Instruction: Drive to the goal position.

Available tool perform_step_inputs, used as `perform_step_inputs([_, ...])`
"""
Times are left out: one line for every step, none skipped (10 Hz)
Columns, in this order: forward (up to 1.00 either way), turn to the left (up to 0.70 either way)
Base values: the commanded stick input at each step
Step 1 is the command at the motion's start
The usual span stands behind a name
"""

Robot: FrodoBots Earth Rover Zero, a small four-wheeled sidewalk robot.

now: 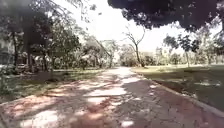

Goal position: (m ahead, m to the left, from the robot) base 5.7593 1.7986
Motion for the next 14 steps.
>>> perform_step_inputs([0.70, 0.00])
perform_step_inputs([0.70, 0.00])
perform_step_inputs([0.70, 0.00])
perform_step_inputs([0.70, 0.00])
perform_step_inputs([0.70, 0.00])
perform_step_inputs([0.70, 0.00])
perform_step_inputs([0.70, 0.00])
perform_step_inputs([0.70, 0.00])
perform_step_inputs([0.70, 0.00])
perform_step_inputs([0.70, 0.00])
perform_step_inputs([0.70, 0.00])
perform_step_inputs([0.70, 0.00])
perform_step_inputs([0.70, 0.00])
perform_step_inputs([0.70, 0.00])
